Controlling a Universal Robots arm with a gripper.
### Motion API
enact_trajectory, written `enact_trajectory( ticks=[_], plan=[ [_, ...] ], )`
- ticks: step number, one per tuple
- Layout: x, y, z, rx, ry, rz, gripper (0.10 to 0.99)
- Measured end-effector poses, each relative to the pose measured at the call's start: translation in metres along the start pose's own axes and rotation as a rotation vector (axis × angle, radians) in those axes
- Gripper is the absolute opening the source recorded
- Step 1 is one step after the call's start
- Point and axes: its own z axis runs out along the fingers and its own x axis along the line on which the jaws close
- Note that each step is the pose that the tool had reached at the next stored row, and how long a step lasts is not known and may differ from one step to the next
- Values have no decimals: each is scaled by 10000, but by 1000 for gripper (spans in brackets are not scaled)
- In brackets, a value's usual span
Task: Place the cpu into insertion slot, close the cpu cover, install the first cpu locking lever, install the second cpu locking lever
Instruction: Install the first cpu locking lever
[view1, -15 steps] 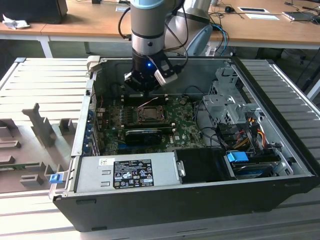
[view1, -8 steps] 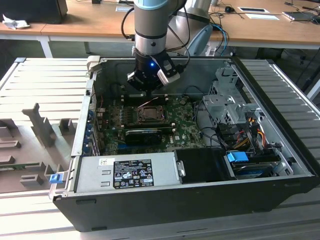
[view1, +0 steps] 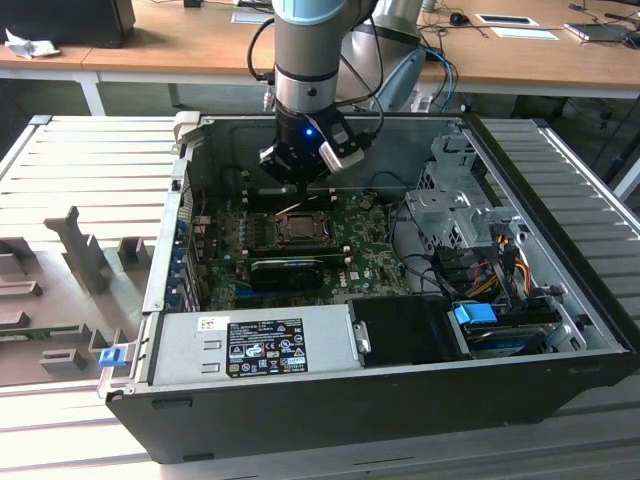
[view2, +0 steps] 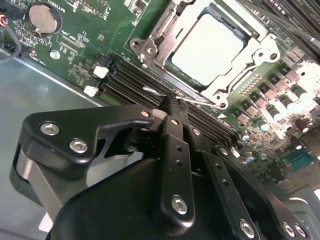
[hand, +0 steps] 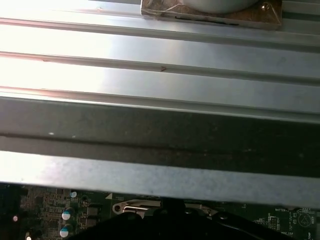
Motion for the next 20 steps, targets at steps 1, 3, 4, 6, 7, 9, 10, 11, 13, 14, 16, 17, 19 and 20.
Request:
enact_trajectory(
  ticks=[1,3,4,6,7,9,10,11,13,14,16,17,19,20],
  plan=[
    [-12,0,4,0,-1,10,106],
    [-32,-2,13,-1,-3,22,106],
    [-44,-3,21,-1,-4,27,106],
    [-60,-5,36,-1,-5,38,106],
    [-71,-6,48,0,-5,44,106],
    [-91,-9,74,0,-7,54,106],
    [-98,-11,85,0,-6,58,106],
    [-102,-12,96,-1,-7,60,106],
    [-106,-15,114,3,-7,61,106],
    [-108,-15,120,3,-7,62,106],
    [-110,-22,127,10,-5,62,106],
    [-112,-24,133,10,-6,61,106],
    [-118,-27,145,19,-6,61,106],
    [-125,-29,161,36,-4,62,106]
  ],
)
